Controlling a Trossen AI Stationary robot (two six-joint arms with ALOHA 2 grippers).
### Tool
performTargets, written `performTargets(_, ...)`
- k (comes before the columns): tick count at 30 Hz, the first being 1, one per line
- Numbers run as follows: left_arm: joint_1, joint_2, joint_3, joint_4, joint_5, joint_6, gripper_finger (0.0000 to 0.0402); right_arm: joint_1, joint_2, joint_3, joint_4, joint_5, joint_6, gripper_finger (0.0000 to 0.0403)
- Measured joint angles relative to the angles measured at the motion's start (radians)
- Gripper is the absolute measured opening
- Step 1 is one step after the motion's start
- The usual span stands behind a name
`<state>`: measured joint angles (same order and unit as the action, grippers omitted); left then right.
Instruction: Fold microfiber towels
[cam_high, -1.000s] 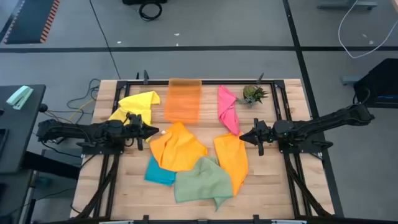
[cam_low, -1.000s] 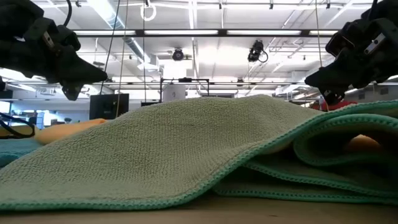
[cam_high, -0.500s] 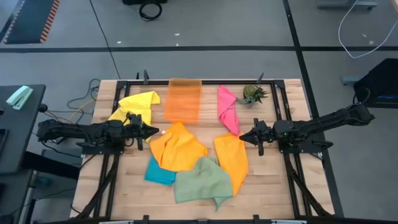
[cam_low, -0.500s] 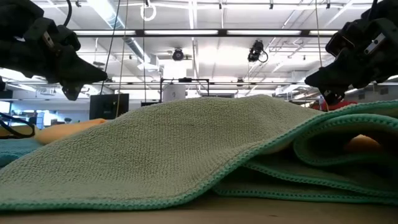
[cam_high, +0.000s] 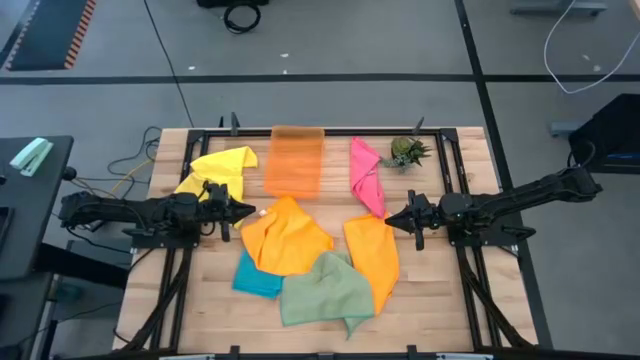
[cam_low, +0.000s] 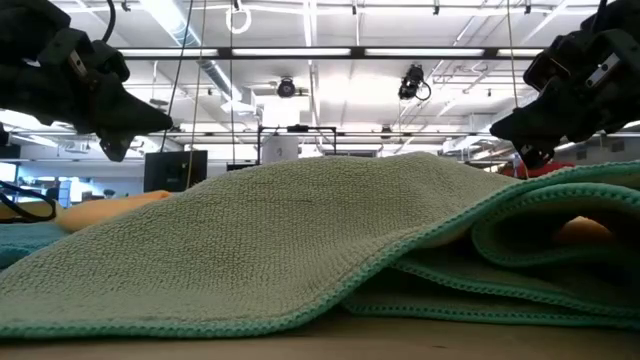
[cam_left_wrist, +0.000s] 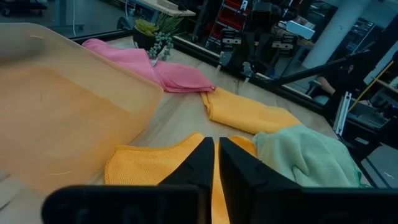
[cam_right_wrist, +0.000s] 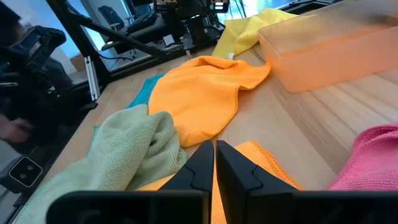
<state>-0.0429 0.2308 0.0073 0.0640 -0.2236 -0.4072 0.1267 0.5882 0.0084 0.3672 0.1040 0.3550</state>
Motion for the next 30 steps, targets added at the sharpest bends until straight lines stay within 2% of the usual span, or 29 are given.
performTargets(10, 0.000, 0.000, 0.000, 0.000, 0.000, 0.000, 0.0040, 0.000, 0.000, 0.000, 0.000, 0.000, 0.000, 0.0026)
performTargets(22, 0.000, 0.000, 0.000, 0.000, 0.000, 0.000, 0.0028, 0.000, 0.000, 0.000, 0.000, 0.000, 0.000, 0.0026)
performTargets(30, 0.000, 0.000, 0.000, 0.000, 0.000, 0.000, 0.0039, 0.000, 0.000, 0.000, 0.000, 0.000, 0.000, 0.0026)
